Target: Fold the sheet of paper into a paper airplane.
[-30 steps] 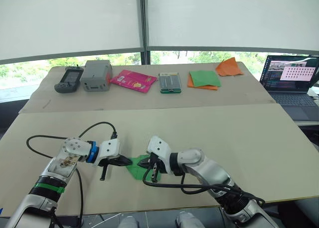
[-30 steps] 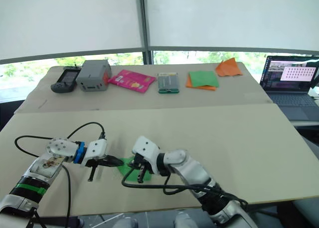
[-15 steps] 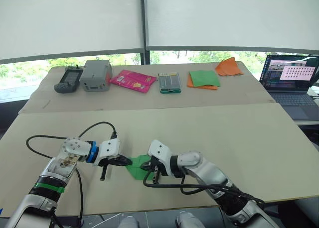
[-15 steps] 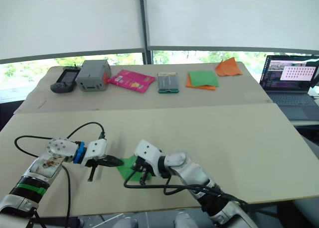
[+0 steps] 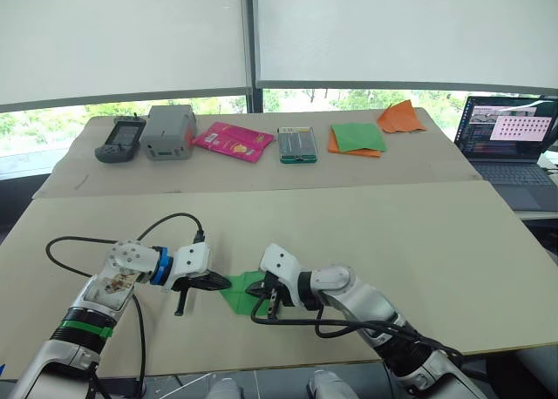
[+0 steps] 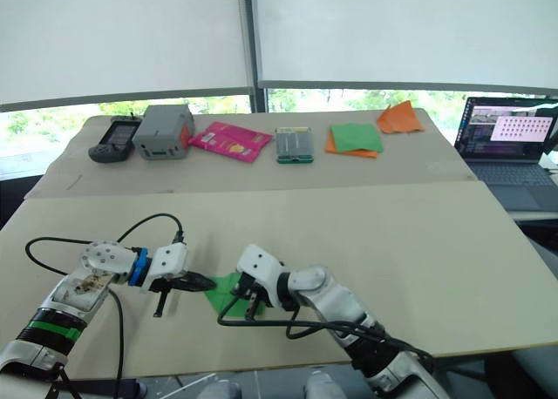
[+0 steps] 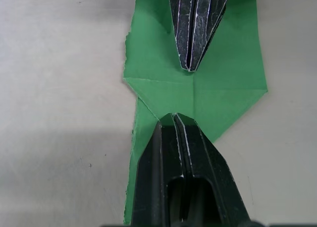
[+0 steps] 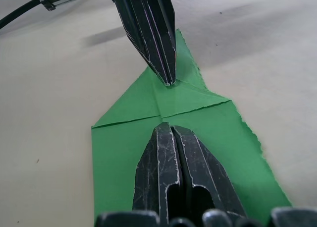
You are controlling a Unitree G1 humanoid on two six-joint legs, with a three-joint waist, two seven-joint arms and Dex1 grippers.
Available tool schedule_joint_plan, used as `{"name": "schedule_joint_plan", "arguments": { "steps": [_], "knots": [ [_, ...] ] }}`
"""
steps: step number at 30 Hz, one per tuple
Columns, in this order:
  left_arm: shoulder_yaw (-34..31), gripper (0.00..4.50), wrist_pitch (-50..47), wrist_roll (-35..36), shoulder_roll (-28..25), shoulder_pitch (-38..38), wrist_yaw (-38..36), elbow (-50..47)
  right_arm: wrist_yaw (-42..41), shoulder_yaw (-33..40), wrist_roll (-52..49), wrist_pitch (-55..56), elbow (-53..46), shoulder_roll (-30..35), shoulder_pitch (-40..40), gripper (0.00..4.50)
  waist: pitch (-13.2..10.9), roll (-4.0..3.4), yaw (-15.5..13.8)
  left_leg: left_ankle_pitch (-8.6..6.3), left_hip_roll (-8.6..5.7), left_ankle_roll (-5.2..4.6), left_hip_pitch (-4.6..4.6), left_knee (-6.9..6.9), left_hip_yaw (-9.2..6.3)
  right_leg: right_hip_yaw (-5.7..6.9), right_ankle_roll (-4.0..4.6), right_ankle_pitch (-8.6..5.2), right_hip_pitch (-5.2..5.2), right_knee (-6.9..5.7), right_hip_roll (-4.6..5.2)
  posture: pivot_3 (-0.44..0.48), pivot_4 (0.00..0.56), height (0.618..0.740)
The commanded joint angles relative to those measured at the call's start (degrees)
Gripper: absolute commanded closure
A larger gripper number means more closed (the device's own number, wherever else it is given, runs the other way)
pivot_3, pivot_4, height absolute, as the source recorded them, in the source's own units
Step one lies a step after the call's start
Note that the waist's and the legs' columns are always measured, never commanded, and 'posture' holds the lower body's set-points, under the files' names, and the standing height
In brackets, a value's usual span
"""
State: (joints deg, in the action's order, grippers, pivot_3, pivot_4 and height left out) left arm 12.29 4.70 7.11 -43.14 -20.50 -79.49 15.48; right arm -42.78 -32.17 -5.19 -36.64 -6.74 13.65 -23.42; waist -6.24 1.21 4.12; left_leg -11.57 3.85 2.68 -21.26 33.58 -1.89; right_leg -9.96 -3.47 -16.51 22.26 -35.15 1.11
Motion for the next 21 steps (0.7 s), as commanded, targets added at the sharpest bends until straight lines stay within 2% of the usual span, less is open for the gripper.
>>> {"name": "schedule_joint_plan", "arguments": {
  "steps": [1, 21],
  "knots": [
    [0.7, 4.50, -0.9, -1.2, -0.7, 0.6, -0.1, 0.2, 0.0, -0.7, 0.7, 0.5, 1.0, 0.1, 0.2, 4.49, 0.0, 0.00, 0.0, 0.00, 0.00, 0.00, 0.00, 0.00, 0.00, 0.00, 0.00, 0.00, 0.00, 0.00, 0.00, 0.000, 0.150, 0.740],
    [0.8, 4.50, -1.1, -1.2, -0.7, 0.5, -0.2, 0.0, -0.3, -0.8, 1.7, -1.8, 0.6, 5.0, 2.6, 4.49, 0.0, -0.03, -0.2, 0.00, 0.00, 0.00, 0.01, 0.01, 0.00, 0.00, 0.00, 0.00, -0.03, 0.03, 0.01, 0.000, 0.150, 0.740]
  ]
}}
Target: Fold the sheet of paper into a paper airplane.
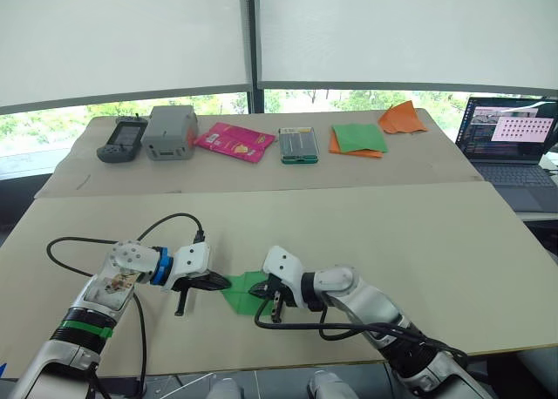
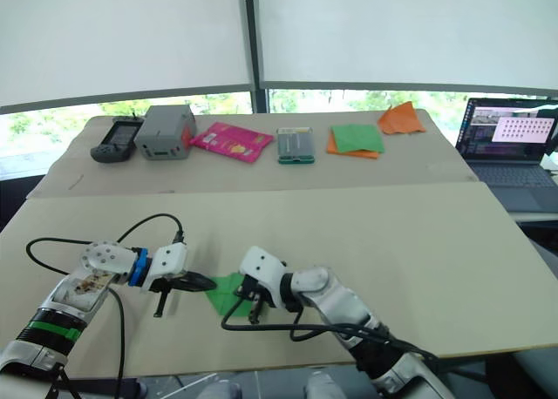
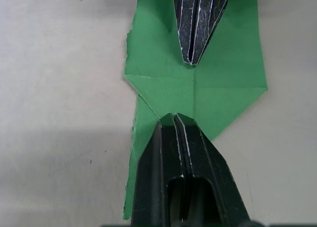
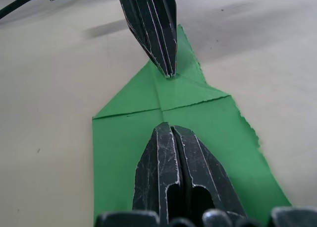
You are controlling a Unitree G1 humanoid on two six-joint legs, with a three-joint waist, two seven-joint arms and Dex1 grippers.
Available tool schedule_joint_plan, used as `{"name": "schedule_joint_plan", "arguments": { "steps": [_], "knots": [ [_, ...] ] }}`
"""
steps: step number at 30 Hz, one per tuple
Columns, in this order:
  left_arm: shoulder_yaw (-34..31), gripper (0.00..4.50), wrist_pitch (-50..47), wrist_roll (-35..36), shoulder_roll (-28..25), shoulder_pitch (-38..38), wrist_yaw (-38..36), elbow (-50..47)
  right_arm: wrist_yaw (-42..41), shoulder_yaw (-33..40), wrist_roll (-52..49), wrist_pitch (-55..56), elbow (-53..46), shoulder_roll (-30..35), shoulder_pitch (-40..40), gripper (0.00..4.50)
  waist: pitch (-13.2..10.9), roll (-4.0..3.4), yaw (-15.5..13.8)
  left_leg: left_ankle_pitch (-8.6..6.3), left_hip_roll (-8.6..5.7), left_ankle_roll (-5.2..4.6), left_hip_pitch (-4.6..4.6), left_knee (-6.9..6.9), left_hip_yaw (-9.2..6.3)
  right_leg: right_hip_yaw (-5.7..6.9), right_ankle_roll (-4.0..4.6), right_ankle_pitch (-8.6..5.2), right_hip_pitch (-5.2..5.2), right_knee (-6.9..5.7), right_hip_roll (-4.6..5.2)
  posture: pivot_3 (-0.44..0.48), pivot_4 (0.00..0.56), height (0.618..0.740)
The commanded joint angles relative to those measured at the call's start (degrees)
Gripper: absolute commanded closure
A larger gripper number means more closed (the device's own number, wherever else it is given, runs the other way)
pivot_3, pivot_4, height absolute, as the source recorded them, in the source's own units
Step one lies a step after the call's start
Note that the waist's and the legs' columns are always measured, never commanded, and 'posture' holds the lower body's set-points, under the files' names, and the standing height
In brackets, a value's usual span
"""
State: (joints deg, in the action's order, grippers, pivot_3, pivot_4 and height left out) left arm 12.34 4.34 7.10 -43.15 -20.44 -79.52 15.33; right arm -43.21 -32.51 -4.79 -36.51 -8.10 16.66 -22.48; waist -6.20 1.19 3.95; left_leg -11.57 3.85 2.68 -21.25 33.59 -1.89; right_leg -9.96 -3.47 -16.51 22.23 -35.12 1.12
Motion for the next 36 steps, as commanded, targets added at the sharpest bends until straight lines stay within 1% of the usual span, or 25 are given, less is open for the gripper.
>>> {"name": "schedule_joint_plan", "arguments": {
  "steps": [1, 36],
  "knots": [
    [0.7, 4.50, -0.7, -1.2, -0.7, 0.5, -0.2, 0.2, 0.1, -0.4, 1.3, -2.0, 1.8, 2.1, 1.8, 4.49, 0.0, 0.00, 0.0, 0.00, 0.00, 0.00, 0.00, 0.00, 0.00, 0.00, 0.00, 0.00, 0.00, 0.00, 0.00, 0.000, 0.150, 0.740],
    [1.0, 4.50, -0.9, -1.1, -0.5, 0.2, -0.6, 0.2, 1.7, 5.1, -3.0, -10.4, -3.4, 5.6, 5.8, 4.49, 0.0, 0.02, -0.2, 0.00, -0.02, 0.01, -0.01, 0.00, 0.01, 0.00, 0.00, 0.00, -0.01, 0.07, 0.05, 0.000, 0.150, 0.740]
  ]
}}
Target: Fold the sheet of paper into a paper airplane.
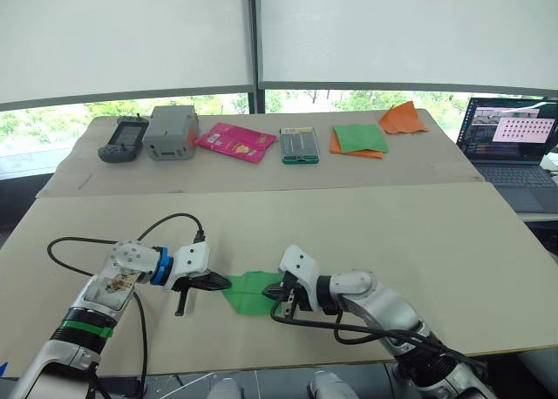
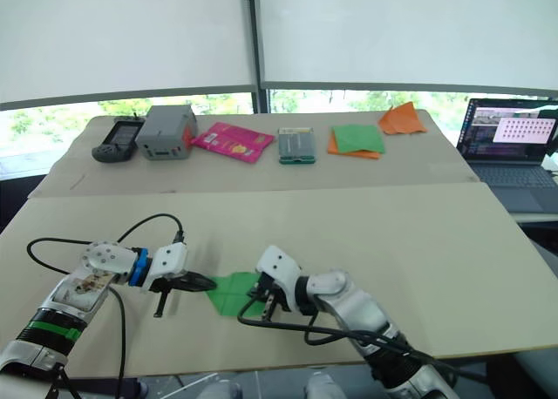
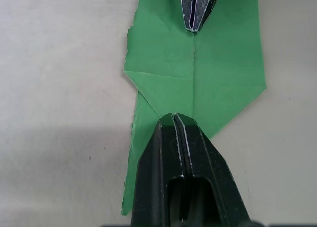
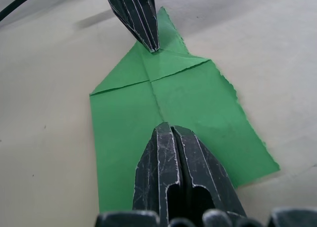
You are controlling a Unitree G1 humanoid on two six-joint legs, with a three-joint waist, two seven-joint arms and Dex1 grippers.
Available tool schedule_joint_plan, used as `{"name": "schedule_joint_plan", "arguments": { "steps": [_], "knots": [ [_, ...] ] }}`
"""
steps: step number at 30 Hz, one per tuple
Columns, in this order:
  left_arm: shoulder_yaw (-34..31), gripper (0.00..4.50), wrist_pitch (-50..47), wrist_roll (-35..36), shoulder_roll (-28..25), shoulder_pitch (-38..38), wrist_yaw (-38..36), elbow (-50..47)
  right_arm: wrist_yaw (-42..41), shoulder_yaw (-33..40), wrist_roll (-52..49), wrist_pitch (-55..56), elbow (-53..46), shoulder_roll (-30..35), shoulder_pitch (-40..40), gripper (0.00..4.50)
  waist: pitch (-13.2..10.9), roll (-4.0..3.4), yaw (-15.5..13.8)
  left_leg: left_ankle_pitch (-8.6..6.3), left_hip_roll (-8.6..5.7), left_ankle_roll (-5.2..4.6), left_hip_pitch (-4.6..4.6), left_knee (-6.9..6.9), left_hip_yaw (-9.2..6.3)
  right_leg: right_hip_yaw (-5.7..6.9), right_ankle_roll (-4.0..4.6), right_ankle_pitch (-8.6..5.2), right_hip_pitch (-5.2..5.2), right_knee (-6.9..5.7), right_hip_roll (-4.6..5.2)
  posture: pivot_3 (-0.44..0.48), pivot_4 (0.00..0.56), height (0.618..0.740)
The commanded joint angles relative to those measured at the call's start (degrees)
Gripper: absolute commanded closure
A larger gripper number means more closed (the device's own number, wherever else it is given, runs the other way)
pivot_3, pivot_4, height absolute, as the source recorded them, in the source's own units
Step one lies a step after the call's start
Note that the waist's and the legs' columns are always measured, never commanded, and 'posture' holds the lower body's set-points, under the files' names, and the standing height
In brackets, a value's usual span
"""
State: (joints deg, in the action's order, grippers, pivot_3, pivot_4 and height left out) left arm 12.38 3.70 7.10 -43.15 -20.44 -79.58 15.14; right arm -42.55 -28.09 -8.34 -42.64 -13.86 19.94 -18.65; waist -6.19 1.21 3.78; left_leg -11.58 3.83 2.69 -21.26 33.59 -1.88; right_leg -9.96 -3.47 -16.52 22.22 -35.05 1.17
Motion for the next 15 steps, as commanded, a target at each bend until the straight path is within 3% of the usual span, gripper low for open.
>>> {"name": "schedule_joint_plan", "arguments": {
  "steps": [1, 15],
  "knots": [
    [1.0, 4.50, -0.2, -1.1, -0.5, 0.2, -0.5, 0.4, 1.1, 0.9, 0.4, -4.7, 2.0, 2.6, 2.2, 4.49, 0.0, 0.00, 0.0, 0.00, 0.00, 0.00, 0.00, 0.00, 0.00, 0.00, 0.00, 0.00, 0.00, 0.00, 0.00, 0.000, 0.150, 0.740],
    [1.0, 4.50, 0.1, -1.1, -0.4, 0.2, -0.6, 0.5, 3.2, 4.2, -2.3, -8.5, -1.8, 6.2, 4.9, 4.49, 0.0, 0.03, -0.5, -0.01, -0.03, 0.02, -0.01, 0.01, 0.03, 0.00, 0.00, 0.00, 0.00, 0.06, 0.06, 0.000, 0.150, 0.740]
  ]
}}
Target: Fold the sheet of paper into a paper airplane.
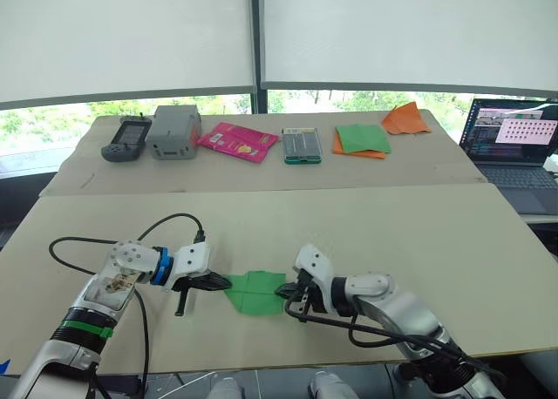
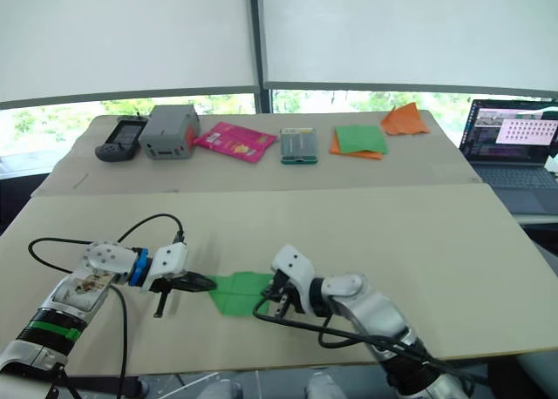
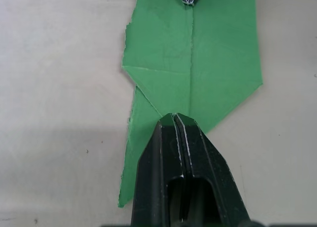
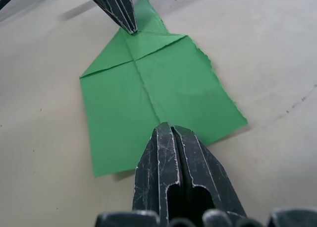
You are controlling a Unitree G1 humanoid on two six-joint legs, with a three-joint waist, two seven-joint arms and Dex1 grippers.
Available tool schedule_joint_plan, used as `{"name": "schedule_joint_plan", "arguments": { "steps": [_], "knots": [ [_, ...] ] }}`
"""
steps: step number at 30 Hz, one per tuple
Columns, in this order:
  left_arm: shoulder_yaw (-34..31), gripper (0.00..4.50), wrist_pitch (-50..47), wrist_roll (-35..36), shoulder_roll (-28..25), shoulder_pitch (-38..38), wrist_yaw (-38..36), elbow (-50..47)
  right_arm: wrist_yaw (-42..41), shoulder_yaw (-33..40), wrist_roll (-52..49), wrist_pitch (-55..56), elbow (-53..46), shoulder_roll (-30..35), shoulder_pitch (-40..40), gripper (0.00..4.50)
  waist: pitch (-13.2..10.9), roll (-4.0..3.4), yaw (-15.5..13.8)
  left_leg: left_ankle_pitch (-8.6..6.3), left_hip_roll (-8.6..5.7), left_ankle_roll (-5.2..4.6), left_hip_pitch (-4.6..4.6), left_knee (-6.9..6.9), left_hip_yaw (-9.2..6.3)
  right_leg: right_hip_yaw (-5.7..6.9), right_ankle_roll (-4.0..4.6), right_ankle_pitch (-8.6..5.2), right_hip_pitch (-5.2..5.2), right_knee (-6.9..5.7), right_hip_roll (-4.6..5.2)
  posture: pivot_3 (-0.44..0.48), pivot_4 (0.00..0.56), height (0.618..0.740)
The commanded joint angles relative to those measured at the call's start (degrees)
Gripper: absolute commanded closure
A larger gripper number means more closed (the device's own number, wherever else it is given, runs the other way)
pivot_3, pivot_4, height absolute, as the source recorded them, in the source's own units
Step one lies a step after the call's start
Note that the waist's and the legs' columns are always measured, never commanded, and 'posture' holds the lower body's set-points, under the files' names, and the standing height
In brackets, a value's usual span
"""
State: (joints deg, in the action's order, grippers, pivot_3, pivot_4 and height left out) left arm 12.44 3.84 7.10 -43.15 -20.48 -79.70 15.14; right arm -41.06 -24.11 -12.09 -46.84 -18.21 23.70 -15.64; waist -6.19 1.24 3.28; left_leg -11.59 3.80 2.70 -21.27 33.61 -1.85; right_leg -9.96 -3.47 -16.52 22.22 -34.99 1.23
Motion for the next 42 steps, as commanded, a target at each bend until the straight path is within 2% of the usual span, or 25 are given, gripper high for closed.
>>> {"name": "schedule_joint_plan", "arguments": {
  "steps": [1, 16, 20, 27, 30, 34, 42],
  "knots": [
    [1.0, 4.50, 0.0, -1.1, -0.4, 0.3, -0.5, 0.5, 1.9, 0.2, 1.4, -4.4, 2.5, 2.6, 2.0, 4.49, 0.0, 0.00, 0.0, 0.00, 0.00, 0.00, 0.00, 0.00, 0.00, 0.00, 0.00, 0.00, 0.00, 0.00, 0.00, 0.000, 0.150, 0.740],
    [1.1, 4.50, 0.0, -1.3, 0.0, -0.4, -0.4, 1.1, 3.1, 1.3, 1.3, -4.6, 0.2, 5.6, 3.5, 4.49, 0.0, 0.06, -0.6, -0.02, 0.01, 0.03, 0.00, 0.00, 0.02, 0.00, 0.01, -0.01, 0.02, 0.05, 0.02, 0.000, 0.150, 0.740],
    [1.2, 4.50, 0.0, -1.3, 0.1, -0.5, -0.4, 1.1, 2.6, 6.0, -3.7, -0.7, -5.5, 1.4, 2.7, 4.49, -0.1, 0.15, -0.7, -0.02, 0.01, 0.04, -0.01, 0.00, 0.04, 0.00, 0.01, -0.01, 0.03, 0.06, 0.02, 0.000, 0.150, 0.740],
    [1.2, 4.50, -0.2, -1.3, 0.3, -0.5, -0.1, 0.8, -2.2, 9.2, -7.2, 7.1, -12.2, 3.0, 3.2, 4.49, -0.3, 0.02, -0.6, 0.00, 0.01, 0.01, -0.16, -0.02, 0.04, 0.00, 0.00, 0.00, 0.16, 0.04, 0.01, 0.000, 0.150, 0.740],
    [1.3, 4.50, 0.0, -1.4, 0.4, -0.6, 0.0, 1.0, -2.2, 8.2, -6.8, 8.6, -11.2, 1.9, 1.9, 4.49, -0.3, 0.03, -0.5, 0.00, 0.01, 0.00, -0.15, -0.01, 0.05, 0.00, 0.00, 0.00, 0.16, 0.04, 0.01, 0.000, 0.150, 0.740],
    [1.3, 4.50, 0.0, -1.4, 0.4, -0.6, 0.0, 1.0, 0.1, 1.9, 0.4, 10.3, -4.4, 2.4, -0.2, 4.49, -0.3, 0.04, -0.5, 0.00, 0.02, 0.00, -0.14, 0.00, 0.05, 0.00, 0.00, 0.00, 0.17, 0.04, 0.01, 0.000, 0.150, 0.740],
    [1.1, 4.50, 0.1, -1.4, 0.4, -0.9, 0.0, 1.2, 0.4, -2.8, 5.5, 14.6, 3.4, 0.9, -1.0, 4.49, -0.3, 0.03, -0.5, 0.01, 0.02, -0.02, -0.13, 0.00, 0.08, 0.00, 0.00, 0.00, 0.15, 0.02, 0.01, 0.000, 0.150, 0.740]
  ]
}}
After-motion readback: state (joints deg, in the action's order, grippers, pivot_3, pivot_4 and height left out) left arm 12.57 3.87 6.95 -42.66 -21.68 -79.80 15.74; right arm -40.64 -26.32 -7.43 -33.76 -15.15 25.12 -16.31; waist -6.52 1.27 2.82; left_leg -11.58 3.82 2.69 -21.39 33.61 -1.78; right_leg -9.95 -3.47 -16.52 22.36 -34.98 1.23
